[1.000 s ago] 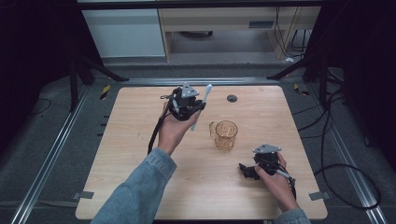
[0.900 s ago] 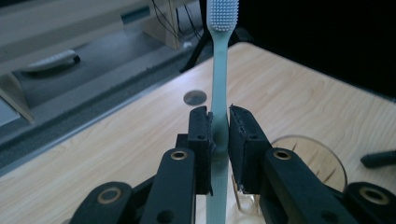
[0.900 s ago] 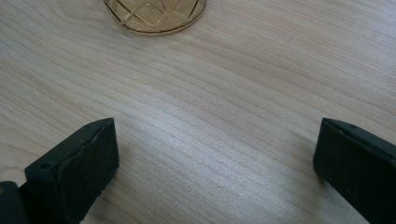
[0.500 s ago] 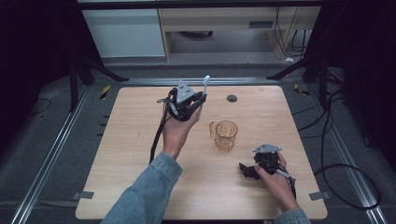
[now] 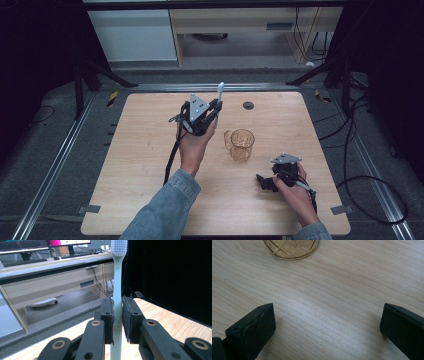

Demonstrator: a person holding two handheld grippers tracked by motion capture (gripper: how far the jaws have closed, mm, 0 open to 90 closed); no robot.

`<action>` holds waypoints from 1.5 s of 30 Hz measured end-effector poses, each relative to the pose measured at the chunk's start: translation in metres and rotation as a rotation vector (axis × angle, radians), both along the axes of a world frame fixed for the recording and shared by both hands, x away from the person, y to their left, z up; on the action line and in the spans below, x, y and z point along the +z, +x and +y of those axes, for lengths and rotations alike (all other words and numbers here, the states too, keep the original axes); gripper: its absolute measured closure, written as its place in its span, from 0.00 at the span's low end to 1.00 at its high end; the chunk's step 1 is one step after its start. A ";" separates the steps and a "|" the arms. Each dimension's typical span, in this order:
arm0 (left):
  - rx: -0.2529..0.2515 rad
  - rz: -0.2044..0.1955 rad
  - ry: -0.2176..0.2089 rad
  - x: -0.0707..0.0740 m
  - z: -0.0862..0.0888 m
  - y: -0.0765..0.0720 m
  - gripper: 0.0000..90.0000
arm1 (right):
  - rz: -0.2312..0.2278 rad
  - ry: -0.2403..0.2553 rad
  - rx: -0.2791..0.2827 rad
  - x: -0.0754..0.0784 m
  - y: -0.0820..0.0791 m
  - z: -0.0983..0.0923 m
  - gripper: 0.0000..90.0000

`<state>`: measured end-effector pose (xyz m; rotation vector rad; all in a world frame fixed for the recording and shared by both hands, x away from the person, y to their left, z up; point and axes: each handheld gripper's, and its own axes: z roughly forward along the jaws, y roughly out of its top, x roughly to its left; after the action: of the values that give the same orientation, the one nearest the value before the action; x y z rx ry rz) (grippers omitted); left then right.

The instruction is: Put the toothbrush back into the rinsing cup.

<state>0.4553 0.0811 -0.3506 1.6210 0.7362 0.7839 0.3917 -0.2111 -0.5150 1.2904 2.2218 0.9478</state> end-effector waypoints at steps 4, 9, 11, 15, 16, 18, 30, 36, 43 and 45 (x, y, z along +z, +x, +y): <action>-0.002 -0.014 -0.021 -0.007 -0.001 -0.002 0.88 | 0.000 0.002 0.000 0.000 0.000 0.000 0.00; -0.006 -0.001 -0.041 -0.016 -0.002 -0.002 0.88 | 0.001 0.001 0.008 0.000 0.000 -0.001 0.00; -0.008 -0.023 -0.028 -0.018 -0.004 -0.002 0.88 | 0.002 0.001 0.008 0.000 0.000 -0.001 0.00; -0.035 -0.040 -0.030 -0.024 -0.013 -0.001 0.88 | 0.000 0.000 0.008 0.000 0.000 -0.001 0.00; -0.045 -0.026 -0.040 -0.026 -0.015 -0.001 0.88 | 0.000 0.000 0.008 0.000 0.000 -0.001 0.00; -0.053 -0.027 -0.046 -0.029 -0.017 -0.001 0.88 | -0.001 0.001 0.008 0.000 0.000 -0.001 0.00; -0.086 -0.031 -0.124 -0.039 -0.016 0.004 0.88 | 0.000 0.002 0.011 0.000 0.000 -0.001 0.00; -0.093 -0.021 -0.155 -0.045 -0.017 0.008 0.88 | -0.001 0.001 0.013 0.000 0.000 -0.001 0.01; -0.105 -0.024 -0.160 -0.049 -0.022 0.009 0.88 | -0.001 0.001 0.012 0.000 0.000 -0.001 0.00; -0.107 -0.022 -0.159 -0.050 -0.022 0.009 0.88 | -0.002 0.001 0.013 0.000 0.000 -0.001 0.00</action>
<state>0.4643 0.0591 -0.4008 1.4931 0.6728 0.6489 0.3922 -0.2120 -0.5151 1.2768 2.2313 0.9540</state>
